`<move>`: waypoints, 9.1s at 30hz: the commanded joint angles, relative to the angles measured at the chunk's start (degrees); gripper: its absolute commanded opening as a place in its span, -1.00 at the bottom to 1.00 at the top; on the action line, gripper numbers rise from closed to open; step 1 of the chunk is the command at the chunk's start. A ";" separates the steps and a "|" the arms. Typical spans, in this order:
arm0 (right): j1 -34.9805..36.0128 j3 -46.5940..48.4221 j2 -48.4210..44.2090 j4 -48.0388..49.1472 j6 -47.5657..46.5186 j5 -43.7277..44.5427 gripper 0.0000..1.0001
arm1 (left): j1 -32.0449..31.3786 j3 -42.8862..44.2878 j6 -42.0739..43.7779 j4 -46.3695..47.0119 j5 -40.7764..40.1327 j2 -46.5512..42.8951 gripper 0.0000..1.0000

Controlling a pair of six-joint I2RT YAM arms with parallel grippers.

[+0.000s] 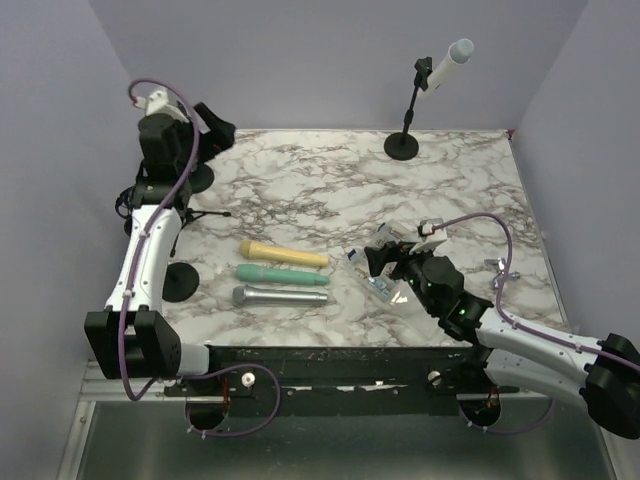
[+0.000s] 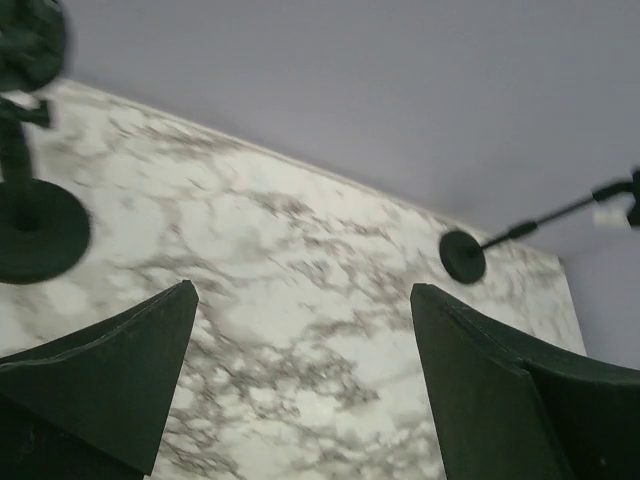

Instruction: Remove the microphone from the stand

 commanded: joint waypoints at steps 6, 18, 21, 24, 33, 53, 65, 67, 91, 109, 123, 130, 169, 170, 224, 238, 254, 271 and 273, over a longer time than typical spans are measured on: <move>-0.82 7.72 4.06 -5.94 0.54 5.45 1.00 | -22.73 -13.20 10.81 7.15 9.41 -7.89 0.77; -18.60 24.02 14.37 -10.04 2.03 -4.47 1.00 | -37.26 -16.09 25.51 4.42 6.17 -14.61 0.77; -21.73 29.94 18.50 -9.93 0.16 -4.71 1.00 | -39.50 -16.75 27.62 5.05 5.74 -14.87 0.77; -27.38 35.64 23.61 -9.09 0.86 -8.58 1.00 | -39.97 -16.52 26.78 4.75 5.24 -14.39 0.77; -36.98 52.18 40.67 -5.67 1.21 -12.02 0.98 | -39.90 -15.92 24.20 4.53 6.68 -14.75 0.77; -36.98 73.35 63.06 17.35 -11.88 -0.97 0.95 | -37.70 -15.54 20.03 4.94 10.54 -13.35 0.77; -37.11 84.38 72.26 19.84 -16.55 0.40 0.48 | -33.03 -15.28 14.38 6.18 15.20 -10.83 0.77; -37.15 84.13 72.56 20.34 -17.28 -0.56 0.28 | -32.87 -15.34 14.29 6.50 15.63 -10.72 0.77; -37.69 65.24 56.46 20.18 0.25 -46.98 -0.98 | -28.79 -16.05 15.08 7.41 15.26 -10.84 0.77; -35.07 55.81 54.12 39.12 24.62 -78.23 -0.99 | -25.55 -17.31 14.73 10.67 18.08 -11.25 0.77; -34.80 47.68 51.66 40.12 23.21 -81.31 -0.95 | -24.35 -22.39 18.25 25.04 31.37 -10.58 0.68; -34.80 44.83 49.77 39.11 20.57 -81.79 -0.94 | -24.72 -23.16 18.02 37.28 37.14 -7.50 0.76; -34.80 45.62 46.61 33.38 16.96 -82.11 -0.93 | -26.90 4.40 26.86 29.93 49.31 20.00 -1.00; -34.78 45.42 46.18 32.94 16.61 -81.45 -0.94 | -26.90 3.94 26.11 30.95 49.36 19.77 -1.00; -23.01 43.28 34.68 -16.92 -16.37 -47.14 -0.92 | -12.88 12.35 28.06 18.98 25.69 22.54 0.06; -17.43 51.23 40.37 -28.11 -28.61 -39.41 -0.85 | -12.49 3.51 13.11 12.77 24.45 7.27 0.61; -3.08 70.07 57.69 -45.91 -47.04 -19.28 -0.86 | -12.35 -22.78 16.18 11.09 15.15 -24.83 0.62; 2.76 89.83 79.56 -55.58 -53.72 -11.50 -0.87 | -12.43 -31.11 22.82 13.94 4.76 -34.40 0.61; 2.75 89.83 80.42 -55.02 -54.41 -11.45 -0.83 | -12.47 -30.99 22.91 13.74 4.63 -34.26 0.61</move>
